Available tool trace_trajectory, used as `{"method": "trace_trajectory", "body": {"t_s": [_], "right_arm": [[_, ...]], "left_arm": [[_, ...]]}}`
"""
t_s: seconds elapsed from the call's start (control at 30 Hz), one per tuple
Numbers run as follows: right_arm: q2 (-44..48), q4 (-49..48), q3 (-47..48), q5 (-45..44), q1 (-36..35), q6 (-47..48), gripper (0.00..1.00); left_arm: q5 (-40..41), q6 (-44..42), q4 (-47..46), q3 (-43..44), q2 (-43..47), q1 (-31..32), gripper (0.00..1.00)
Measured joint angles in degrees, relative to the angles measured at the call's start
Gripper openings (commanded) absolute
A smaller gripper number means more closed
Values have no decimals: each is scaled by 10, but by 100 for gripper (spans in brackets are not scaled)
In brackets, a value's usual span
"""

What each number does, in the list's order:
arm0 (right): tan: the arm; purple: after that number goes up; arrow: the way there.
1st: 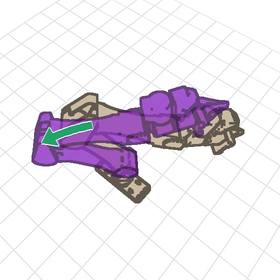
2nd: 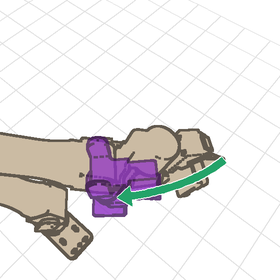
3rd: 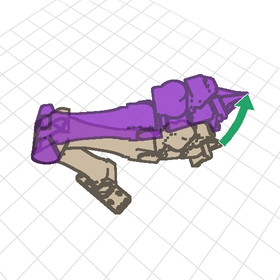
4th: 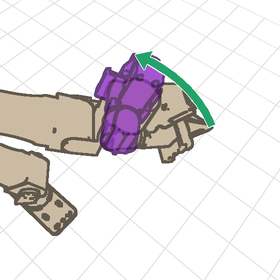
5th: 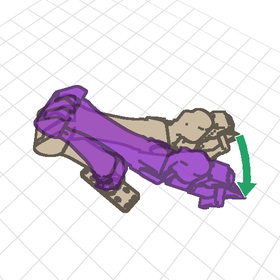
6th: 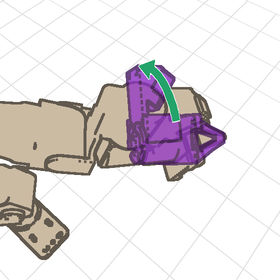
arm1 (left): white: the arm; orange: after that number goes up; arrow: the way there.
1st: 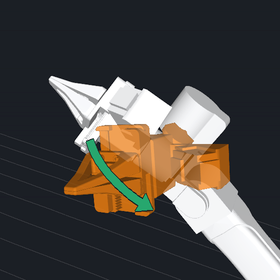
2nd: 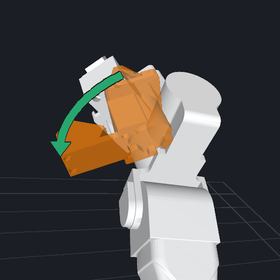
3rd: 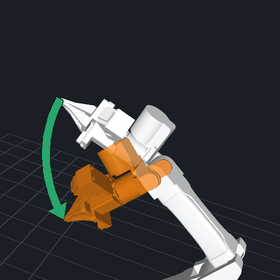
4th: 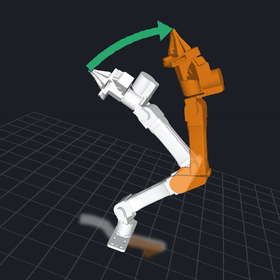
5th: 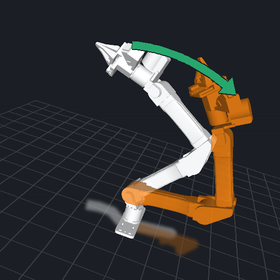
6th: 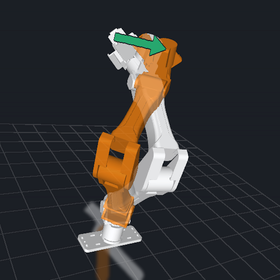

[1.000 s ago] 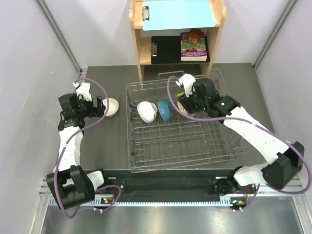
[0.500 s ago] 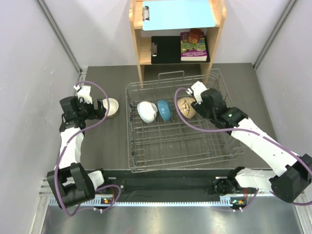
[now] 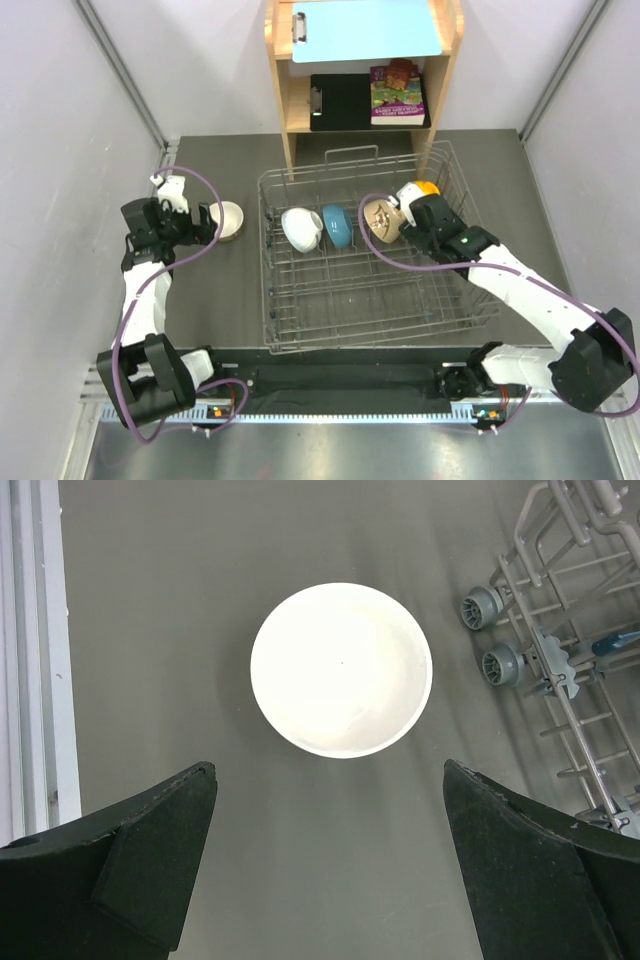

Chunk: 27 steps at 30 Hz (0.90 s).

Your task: Load the bowls into the dish rack

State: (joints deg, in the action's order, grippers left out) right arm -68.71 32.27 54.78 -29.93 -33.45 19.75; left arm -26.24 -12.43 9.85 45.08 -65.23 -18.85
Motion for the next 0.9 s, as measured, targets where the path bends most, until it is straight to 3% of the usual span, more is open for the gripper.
{"method": "trace_trajectory", "body": {"t_s": [0.77,0.87,0.9], "right_arm": [[-116,-51,-14,-22,41,16,1],[-126,-61,-14,-32,44,16,13],[-128,-63,-14,-35,45,17,24]], "left_arm": [[-14,1,-21,-20,-1,-2,99],[-14,1,-24,-23,-1,-2,99],[-14,1,-25,-24,-1,-3,99]]}}
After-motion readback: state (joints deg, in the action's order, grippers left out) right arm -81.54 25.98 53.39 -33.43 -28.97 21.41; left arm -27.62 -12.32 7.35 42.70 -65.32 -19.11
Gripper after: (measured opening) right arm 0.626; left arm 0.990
